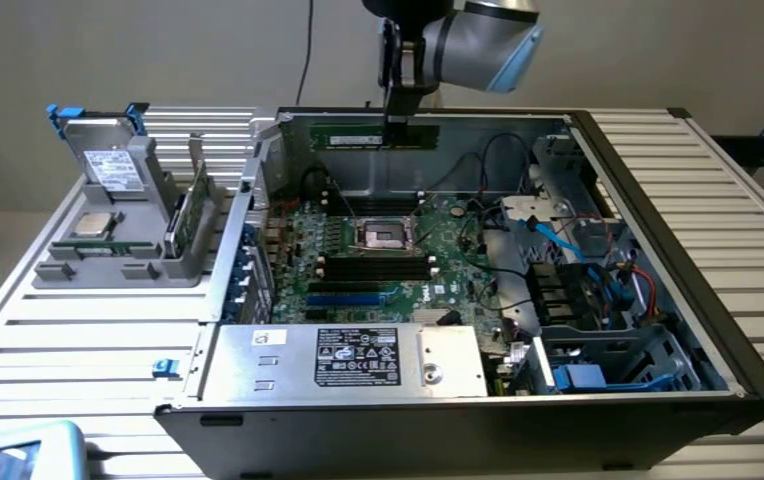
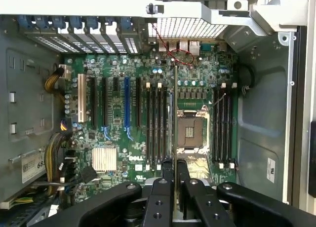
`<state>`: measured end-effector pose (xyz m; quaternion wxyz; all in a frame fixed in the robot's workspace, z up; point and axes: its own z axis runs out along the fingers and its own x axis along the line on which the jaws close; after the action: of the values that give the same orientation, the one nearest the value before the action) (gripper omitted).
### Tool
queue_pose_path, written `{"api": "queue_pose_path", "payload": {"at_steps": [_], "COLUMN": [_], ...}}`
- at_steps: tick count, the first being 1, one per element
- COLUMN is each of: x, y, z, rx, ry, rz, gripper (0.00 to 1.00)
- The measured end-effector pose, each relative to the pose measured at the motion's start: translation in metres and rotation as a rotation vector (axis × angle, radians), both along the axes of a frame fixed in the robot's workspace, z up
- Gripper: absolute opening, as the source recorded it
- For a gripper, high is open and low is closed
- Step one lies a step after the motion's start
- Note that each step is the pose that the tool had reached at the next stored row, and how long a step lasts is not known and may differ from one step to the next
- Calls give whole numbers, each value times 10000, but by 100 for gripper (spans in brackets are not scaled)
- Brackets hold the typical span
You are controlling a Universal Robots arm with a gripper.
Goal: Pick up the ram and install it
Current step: 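Pick up the ram and move it above insertion slot, then insert the ram into the slot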
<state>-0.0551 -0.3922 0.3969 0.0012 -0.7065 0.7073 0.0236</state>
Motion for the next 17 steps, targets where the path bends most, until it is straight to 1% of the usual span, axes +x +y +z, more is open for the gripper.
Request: {"api": "queue_pose_path", "payload": {"at_steps": [15,16,17], "x": [2,2,1], "y": [3,3,5], "z": [-1,-2,-3], "rx": [-1,-3,-27], "ry": [0,0,-1], "rz": [0,0,0], "gripper": [15,15,15]}}
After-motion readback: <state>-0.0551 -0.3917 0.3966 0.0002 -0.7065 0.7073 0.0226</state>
